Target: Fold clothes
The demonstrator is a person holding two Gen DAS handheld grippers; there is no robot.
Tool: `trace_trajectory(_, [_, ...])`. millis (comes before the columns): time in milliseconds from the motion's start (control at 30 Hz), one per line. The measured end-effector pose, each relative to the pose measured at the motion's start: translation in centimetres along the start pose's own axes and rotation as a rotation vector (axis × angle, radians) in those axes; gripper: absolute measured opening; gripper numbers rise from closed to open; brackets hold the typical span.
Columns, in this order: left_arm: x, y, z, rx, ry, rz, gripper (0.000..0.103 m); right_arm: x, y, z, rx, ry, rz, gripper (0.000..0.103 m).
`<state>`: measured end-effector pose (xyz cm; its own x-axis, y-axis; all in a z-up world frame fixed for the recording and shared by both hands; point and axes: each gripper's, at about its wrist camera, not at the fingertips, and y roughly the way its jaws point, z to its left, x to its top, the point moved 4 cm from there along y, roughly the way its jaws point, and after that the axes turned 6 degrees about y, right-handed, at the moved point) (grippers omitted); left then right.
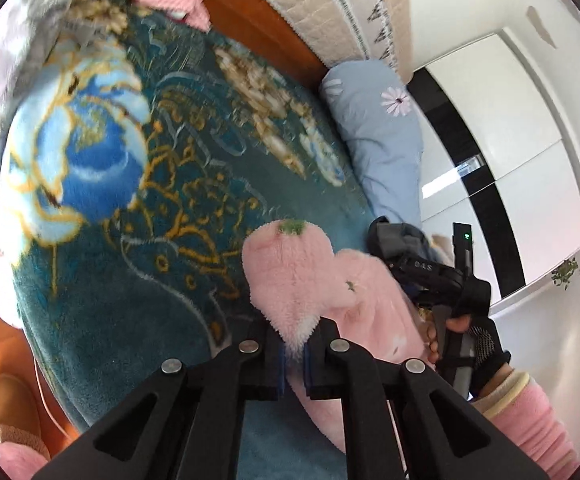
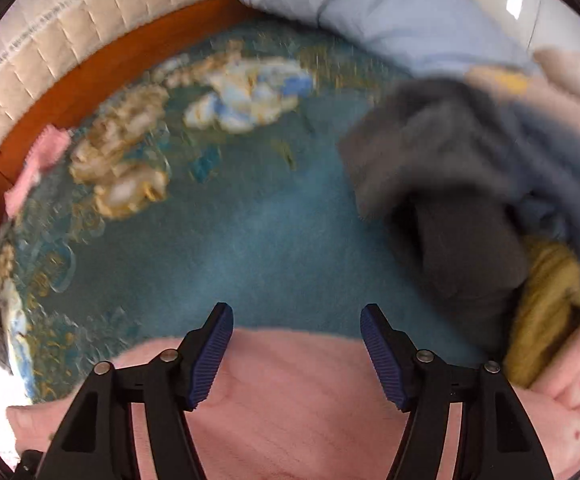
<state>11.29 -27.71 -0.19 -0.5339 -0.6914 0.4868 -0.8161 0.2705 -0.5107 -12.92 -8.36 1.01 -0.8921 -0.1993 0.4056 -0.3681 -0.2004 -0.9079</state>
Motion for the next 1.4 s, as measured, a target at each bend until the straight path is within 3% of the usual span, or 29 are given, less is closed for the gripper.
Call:
trace_trajectory(433, [-0.8, 1.0, 0.9, 0.049, -0.023, 0.066, 0.006, -9.7, -1.8, 1.6, 0.085, -0.203, 0.143, 0.070])
trace_trajectory(567, [-0.8, 1.1, 0.9, 0.055, -0.018, 0.071, 0.006, -9.2, -3.1, 1.2, 0.110, -0.210, 0.121, 0.070])
trace_trajectory(767, [-1.0, 1.4, 0.8, 0.063, -0.010, 0.077, 0.006, -4.7, -5.3, 0.8, 0.138, -0.196, 0.017, 0.070])
trace_trajectory(1033, [-0.8, 1.5, 0.8, 0.062, -0.004, 0.080, 0.006, -3.3, -0.4, 2.7, 0.077, -0.372, 0.125, 0.070])
trace_trajectory(1133, [-0.9, 1.7, 0.7, 0.062, -0.001, 0.082, 0.006, -3.6, -0.1, 2.1, 0.092, -0.320, 0.129, 0.069])
trace_trajectory(1200, [-0.9, 1.7, 0.7, 0.063, -0.002, 0.083, 0.006, -3.8, 0.0, 1.8, 0.098, -0.276, 0.132, 0.061])
trace_trajectory(1267, [-0.8, 1.7, 0.7, 0.063, -0.004, 0.083, 0.006, -4.2, -0.3, 2.0, 0.090, -0.248, 0.134, 0.043])
trace_trajectory(1400, [-0.9, 1.6, 0.4, 0.084, 0.024, 0.073, 0.006, -4.2, -1.2, 3.3, 0.019, -0.245, 0.093, 0.023])
